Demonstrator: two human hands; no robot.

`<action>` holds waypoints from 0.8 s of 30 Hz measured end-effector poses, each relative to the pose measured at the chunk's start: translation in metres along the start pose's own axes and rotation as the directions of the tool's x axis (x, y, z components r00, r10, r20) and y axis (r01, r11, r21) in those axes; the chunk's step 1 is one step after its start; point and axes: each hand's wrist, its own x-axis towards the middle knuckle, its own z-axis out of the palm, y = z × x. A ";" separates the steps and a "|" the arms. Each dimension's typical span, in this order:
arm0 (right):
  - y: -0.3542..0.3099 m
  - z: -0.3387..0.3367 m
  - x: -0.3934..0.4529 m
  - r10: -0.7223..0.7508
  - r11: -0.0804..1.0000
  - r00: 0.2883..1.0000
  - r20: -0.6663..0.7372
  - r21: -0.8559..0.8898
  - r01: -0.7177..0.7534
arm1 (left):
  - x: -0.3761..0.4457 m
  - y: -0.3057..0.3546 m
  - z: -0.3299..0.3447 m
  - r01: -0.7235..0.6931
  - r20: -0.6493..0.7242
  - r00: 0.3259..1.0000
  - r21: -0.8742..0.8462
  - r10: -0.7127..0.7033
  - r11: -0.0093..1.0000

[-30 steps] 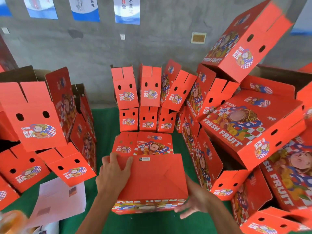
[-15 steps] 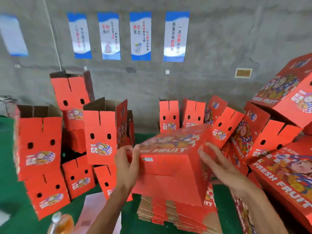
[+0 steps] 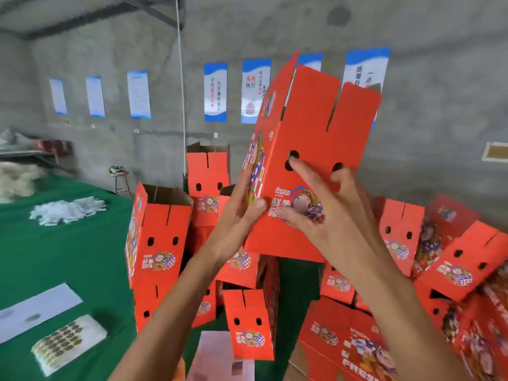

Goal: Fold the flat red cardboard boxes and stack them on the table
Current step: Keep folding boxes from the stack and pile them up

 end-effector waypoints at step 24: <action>0.025 0.186 0.117 -0.205 0.948 0.969 0.136 -0.218 0.231 | 0.116 -0.137 -0.095 0.040 -0.205 0.979 0.260 0.015 0.965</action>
